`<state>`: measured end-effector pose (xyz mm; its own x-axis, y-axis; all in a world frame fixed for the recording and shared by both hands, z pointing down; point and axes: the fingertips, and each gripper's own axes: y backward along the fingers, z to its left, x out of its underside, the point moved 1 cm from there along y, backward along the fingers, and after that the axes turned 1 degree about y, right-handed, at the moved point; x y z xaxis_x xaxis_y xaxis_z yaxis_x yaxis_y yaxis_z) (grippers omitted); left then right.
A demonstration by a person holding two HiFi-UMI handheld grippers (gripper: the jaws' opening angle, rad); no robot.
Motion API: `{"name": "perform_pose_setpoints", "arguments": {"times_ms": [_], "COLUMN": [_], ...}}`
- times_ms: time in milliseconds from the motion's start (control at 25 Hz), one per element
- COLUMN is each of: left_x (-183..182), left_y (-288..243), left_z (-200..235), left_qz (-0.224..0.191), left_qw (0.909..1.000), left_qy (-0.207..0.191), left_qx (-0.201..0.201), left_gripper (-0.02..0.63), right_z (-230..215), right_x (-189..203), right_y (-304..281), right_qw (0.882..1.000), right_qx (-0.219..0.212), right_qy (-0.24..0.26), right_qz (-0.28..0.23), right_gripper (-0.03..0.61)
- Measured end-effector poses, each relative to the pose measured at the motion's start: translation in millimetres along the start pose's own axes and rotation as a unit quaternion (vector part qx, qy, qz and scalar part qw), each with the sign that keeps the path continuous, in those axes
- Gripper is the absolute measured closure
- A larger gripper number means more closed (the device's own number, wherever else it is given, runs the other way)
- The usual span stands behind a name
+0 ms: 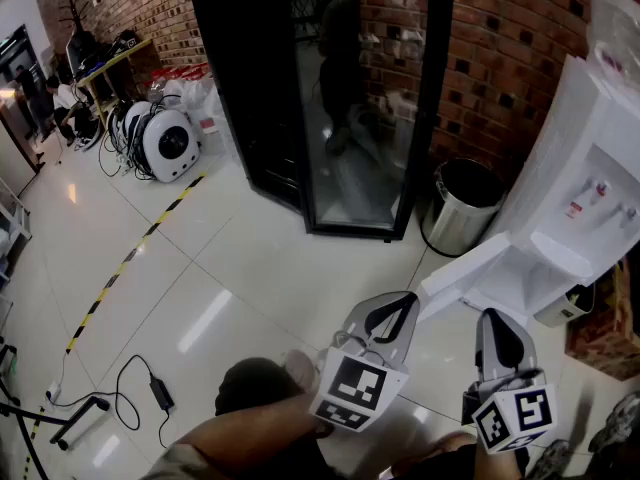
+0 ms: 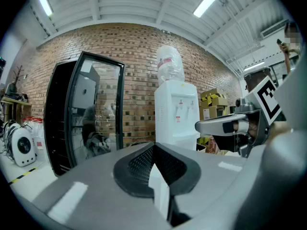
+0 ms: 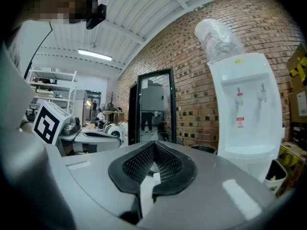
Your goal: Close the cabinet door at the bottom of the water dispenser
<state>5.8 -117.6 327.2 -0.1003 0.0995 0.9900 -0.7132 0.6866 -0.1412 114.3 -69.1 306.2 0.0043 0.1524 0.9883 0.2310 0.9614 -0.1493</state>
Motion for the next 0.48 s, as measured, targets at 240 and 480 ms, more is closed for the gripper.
{"name": "perform_pose_setpoints", "arguments": {"times_ms": [240,480], "left_x": [10.4,21.4], "left_y": [-10.6,-25.0], "left_z": [9.9,24.2], "left_qz": [0.017,0.030], "left_qw": [0.9997,0.9990], "left_qy": [-0.012,-0.014], "left_qx": [-0.011,-0.031], "left_gripper": [0.612,0.612], "right_z": [6.9,4.0], "right_x": [7.9,21.1], "right_y": [-21.5,-44.8], "right_qw": [1.000,0.998], "right_qx": [-0.020,-0.021], "right_qy": [0.017,0.037], "right_qz": [0.017,0.035], "right_gripper": [0.577,0.540]}}
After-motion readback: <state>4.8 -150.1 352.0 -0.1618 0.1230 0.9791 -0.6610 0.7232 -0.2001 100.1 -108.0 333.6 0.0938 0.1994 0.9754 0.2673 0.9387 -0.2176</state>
